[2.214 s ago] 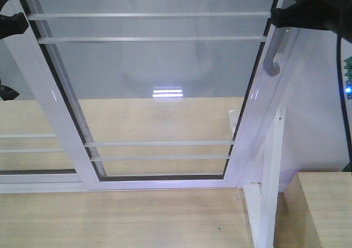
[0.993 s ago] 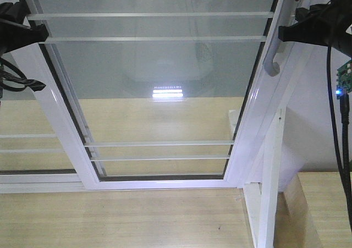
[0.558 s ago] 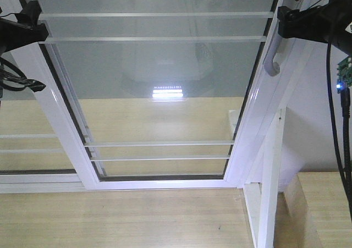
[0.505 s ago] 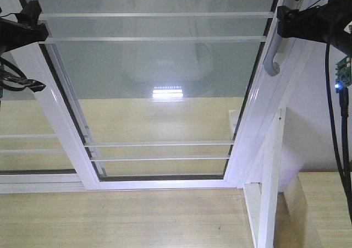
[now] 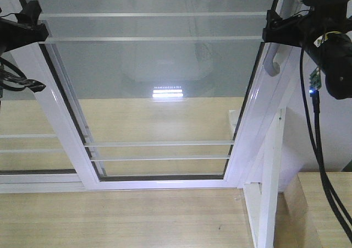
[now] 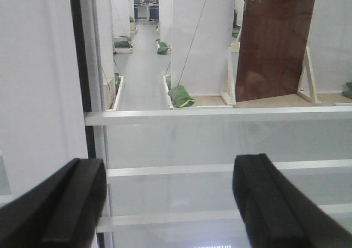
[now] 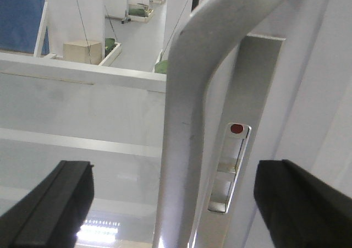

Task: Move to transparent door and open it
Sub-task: 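Close the right gripper around the grey vertical door handle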

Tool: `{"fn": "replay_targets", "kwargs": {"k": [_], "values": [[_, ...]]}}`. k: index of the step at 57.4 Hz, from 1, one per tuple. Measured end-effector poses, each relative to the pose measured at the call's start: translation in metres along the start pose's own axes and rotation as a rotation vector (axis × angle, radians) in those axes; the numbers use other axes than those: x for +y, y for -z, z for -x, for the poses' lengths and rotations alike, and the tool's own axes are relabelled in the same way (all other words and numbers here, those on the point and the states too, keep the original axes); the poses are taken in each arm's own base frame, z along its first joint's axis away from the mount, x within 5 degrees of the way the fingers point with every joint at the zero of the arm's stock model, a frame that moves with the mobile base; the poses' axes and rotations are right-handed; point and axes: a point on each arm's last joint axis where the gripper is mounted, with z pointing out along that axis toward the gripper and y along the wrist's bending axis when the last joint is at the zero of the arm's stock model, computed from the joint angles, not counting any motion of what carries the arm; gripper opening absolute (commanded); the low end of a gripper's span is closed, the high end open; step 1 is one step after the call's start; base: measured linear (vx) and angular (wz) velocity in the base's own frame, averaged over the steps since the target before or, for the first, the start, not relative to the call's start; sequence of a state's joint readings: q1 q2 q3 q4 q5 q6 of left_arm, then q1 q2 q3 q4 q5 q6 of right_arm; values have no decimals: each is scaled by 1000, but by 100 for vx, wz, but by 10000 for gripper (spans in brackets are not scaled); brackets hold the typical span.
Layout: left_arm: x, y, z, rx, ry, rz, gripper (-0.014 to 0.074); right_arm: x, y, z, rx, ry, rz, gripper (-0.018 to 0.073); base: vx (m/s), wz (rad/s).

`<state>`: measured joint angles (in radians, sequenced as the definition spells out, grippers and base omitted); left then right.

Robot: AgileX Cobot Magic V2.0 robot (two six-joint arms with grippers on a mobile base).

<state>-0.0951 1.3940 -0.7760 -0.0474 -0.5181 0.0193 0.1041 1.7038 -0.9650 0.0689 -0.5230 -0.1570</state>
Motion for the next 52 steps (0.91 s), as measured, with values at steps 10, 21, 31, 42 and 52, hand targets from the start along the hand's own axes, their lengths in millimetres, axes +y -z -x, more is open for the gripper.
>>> {"fn": "replay_targets", "kwargs": {"k": [10,21,31,42,52], "values": [[0,0,0,0,0,0,587,2,-14,-19,-34,-22,-10,586,0,0],[0,0,0,0,0,0,587,3,-24,-34,-56,-30,-16,580,0,0],[0,0,-1,6,0,0,587,2,-30,-44,-71,-29,-26,580,0,0],[0,0,-3,34,0,-1,587,-4,-38,-41,-84,-34,-40,580,0,0],[0,0,-4,43,0,-1,587,-3,-41,-44,-82,-22,-31,571,0,0]]}}
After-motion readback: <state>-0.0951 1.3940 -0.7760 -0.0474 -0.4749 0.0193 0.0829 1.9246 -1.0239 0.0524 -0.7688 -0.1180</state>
